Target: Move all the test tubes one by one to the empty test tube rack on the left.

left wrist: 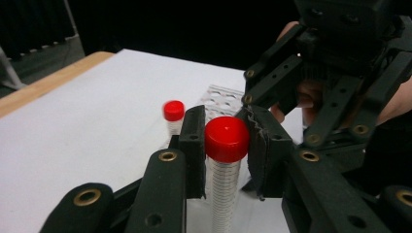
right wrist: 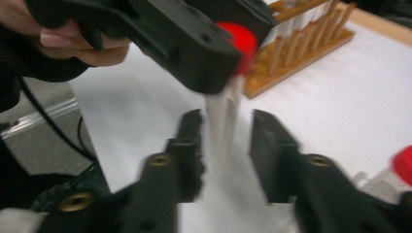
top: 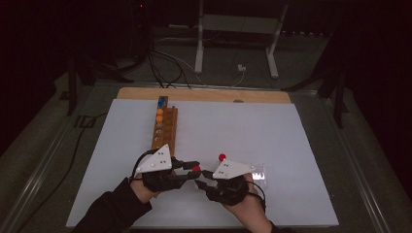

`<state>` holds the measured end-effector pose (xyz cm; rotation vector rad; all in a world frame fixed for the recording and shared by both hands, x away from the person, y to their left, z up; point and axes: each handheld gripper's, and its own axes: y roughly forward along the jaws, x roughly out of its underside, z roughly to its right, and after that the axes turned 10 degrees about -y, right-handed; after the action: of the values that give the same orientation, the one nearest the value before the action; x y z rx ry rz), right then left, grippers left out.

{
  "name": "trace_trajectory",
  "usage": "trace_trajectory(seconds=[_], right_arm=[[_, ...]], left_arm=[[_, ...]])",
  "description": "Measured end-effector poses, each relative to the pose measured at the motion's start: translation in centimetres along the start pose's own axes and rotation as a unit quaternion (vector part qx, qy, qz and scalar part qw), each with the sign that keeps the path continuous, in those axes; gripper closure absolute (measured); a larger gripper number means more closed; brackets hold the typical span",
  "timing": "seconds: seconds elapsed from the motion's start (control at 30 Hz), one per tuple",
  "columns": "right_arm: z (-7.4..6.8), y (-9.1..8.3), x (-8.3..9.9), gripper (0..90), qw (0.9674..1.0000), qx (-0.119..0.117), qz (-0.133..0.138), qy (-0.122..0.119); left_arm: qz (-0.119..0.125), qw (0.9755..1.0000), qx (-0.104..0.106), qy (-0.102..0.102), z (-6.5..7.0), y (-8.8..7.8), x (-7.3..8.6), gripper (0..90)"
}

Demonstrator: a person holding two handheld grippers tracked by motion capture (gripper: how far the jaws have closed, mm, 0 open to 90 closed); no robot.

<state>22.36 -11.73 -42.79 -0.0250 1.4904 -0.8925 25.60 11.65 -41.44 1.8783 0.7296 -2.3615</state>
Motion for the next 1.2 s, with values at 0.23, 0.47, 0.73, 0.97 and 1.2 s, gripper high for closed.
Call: trace_trajectory(seconds=[0.23,0.47,0.73,0.97,1.2], right_arm=[[0.7,-1.5,0.2,30.1,0.9988,0.021,0.043,0.015],[1.6,-3.3,0.2,9.2,0.9968,0.031,0.068,0.029],[2.6,-4.9,1.0,0.4,0.9949,0.049,0.081,0.036],[2.6,-5.2,1.1,0.4,0.9943,0.055,0.086,0.032],[2.8,-5.2,1.2,0.4,0.9940,0.052,0.088,0.038]], left_arm=[[0.014,0.9992,-0.038,-0.002,-1.5,-1.7,-0.9,71.7],[0.038,0.9962,-0.078,-0.009,-3.2,-3.5,-2.1,71.7],[0.041,0.9911,-0.126,-0.011,-5.3,-4.5,-3.3,71.7],[0.054,0.9836,-0.171,-0.021,-7.5,-5.3,-4.1,71.7],[0.066,0.9732,-0.218,-0.030,-9.6,-6.1,-4.1,71.7]])
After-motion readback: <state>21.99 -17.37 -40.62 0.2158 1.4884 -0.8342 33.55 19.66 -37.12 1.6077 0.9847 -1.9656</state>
